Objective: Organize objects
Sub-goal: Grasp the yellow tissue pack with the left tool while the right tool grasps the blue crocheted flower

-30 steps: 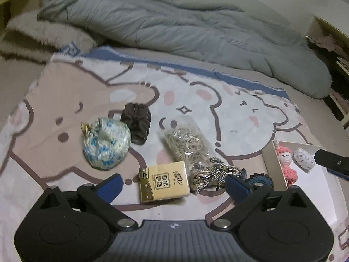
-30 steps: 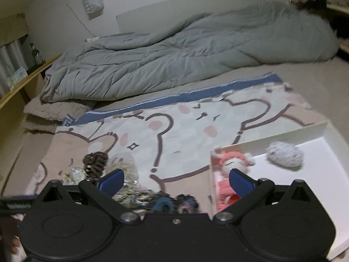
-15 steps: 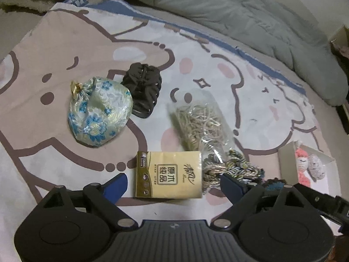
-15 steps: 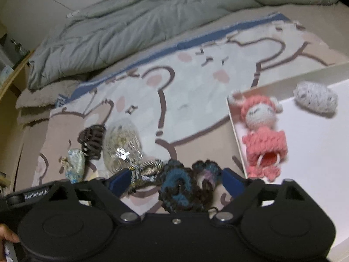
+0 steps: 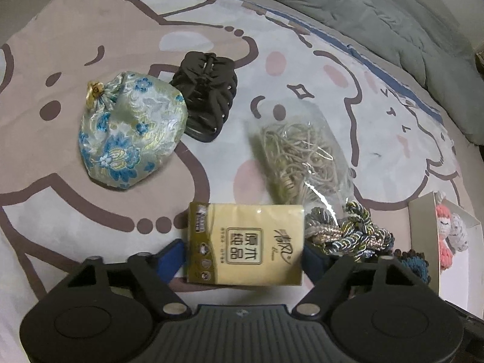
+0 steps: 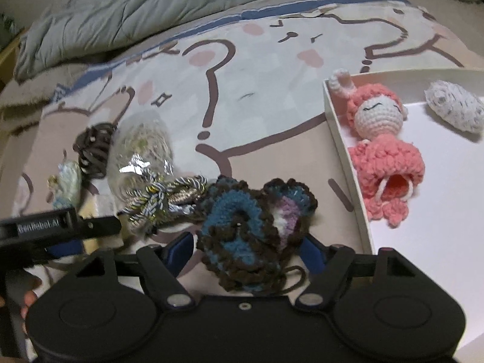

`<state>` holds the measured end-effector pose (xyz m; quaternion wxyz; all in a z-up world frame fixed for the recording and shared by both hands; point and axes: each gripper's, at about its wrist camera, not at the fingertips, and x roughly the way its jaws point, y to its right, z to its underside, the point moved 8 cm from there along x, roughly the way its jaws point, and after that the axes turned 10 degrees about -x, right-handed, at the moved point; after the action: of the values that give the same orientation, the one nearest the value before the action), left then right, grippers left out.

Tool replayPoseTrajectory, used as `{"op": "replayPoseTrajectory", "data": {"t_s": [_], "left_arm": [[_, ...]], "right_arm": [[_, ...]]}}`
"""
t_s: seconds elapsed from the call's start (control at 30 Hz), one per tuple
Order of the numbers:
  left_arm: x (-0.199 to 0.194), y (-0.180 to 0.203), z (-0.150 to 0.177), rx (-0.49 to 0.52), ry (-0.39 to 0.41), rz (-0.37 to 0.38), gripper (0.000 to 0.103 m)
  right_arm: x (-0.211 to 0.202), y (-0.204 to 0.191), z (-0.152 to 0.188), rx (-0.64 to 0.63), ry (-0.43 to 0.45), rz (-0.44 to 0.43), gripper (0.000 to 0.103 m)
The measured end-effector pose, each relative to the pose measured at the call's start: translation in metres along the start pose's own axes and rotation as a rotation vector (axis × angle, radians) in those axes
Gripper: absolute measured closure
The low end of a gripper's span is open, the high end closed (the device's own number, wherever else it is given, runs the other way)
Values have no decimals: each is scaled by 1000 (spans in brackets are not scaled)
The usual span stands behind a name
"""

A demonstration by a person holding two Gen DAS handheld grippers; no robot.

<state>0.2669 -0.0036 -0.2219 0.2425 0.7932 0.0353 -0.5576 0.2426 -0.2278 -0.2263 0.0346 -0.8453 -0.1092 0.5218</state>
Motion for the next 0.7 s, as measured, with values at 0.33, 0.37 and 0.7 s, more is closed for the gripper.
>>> {"op": "replayPoseTrajectory", "data": {"t_s": [0.33,0.37,0.7], "left_arm": [[-5,4,1,33,0,-19,30],[-7,4,2,35,2,-14,30],[-53,20,7,95,103,24,30]], "right_arm": [[5,-2,-2,-123,18,59,48],[3,-4,-2,-139,23,64,51],[-44,-15,-21,-237,150,83,57]]}}
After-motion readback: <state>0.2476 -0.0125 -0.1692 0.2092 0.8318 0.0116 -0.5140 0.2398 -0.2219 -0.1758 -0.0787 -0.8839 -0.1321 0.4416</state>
